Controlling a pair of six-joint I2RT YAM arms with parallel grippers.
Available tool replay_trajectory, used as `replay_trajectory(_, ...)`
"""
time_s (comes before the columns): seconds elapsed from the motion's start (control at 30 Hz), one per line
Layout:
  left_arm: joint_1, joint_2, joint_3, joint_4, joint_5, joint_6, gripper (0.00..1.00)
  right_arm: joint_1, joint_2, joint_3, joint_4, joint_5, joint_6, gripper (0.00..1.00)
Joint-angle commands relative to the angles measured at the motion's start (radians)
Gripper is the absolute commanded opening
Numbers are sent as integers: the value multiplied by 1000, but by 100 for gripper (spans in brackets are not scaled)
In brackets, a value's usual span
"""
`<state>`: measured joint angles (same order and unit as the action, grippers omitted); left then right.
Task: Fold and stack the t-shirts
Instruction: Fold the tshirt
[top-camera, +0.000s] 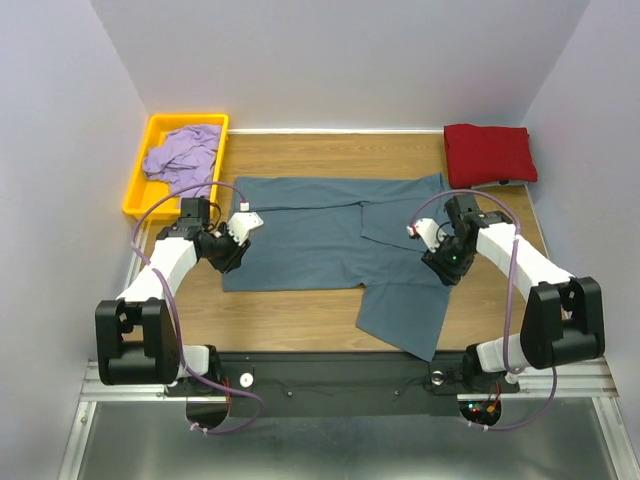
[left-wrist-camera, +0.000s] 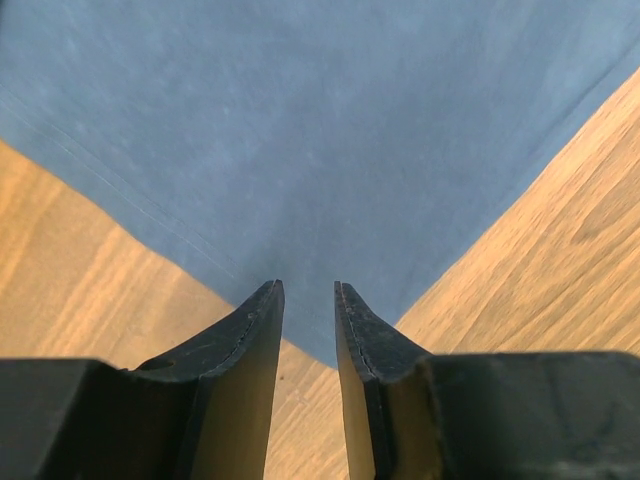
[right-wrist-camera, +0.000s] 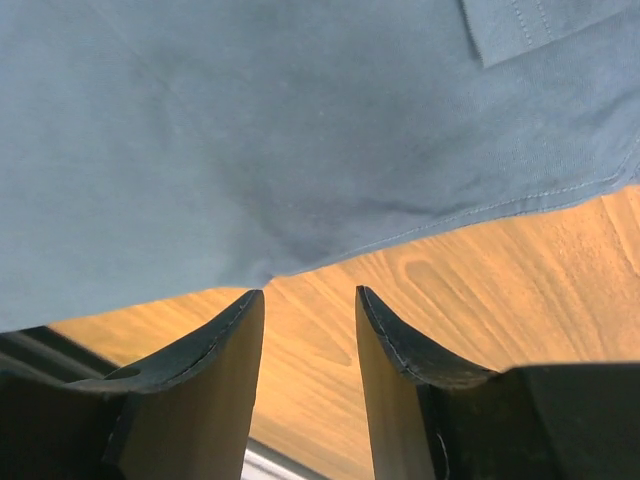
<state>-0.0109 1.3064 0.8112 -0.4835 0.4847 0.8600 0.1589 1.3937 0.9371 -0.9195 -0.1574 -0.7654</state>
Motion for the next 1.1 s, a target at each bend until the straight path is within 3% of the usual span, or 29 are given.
replay_trajectory(0.0, 3, 4, -17, -43, -44, 45, 40, -9, 4, -38, 63, 24, -92, 48)
replay_trajectory(0.27, 3, 7, -52, -58, -57, 79, 42, -7, 54, -115, 148, 5, -120, 50)
replay_trajectory(0.4, 3, -15, -81, -64, -57, 134, 54, -7, 90, -168, 223, 28, -129, 49)
replay_trajectory(0.53, 3, -51, -139, -15, -109, 183, 53, -9, 102, -207, 245, 48, -138, 27)
replay_trajectory(0.77, 3, -119, -228, -35, -132, 355, 49, -7, 77, -227, 245, 75, -137, 1)
replay_trajectory(0.97, 3, -130, -267, -24, -124, 405, 44, -9, 77, -221, 234, 75, -132, 1)
replay_trajectory(1.07, 2, -107, -286, -10, -138, 431, 34, -7, 62, -218, 211, 71, -132, 1)
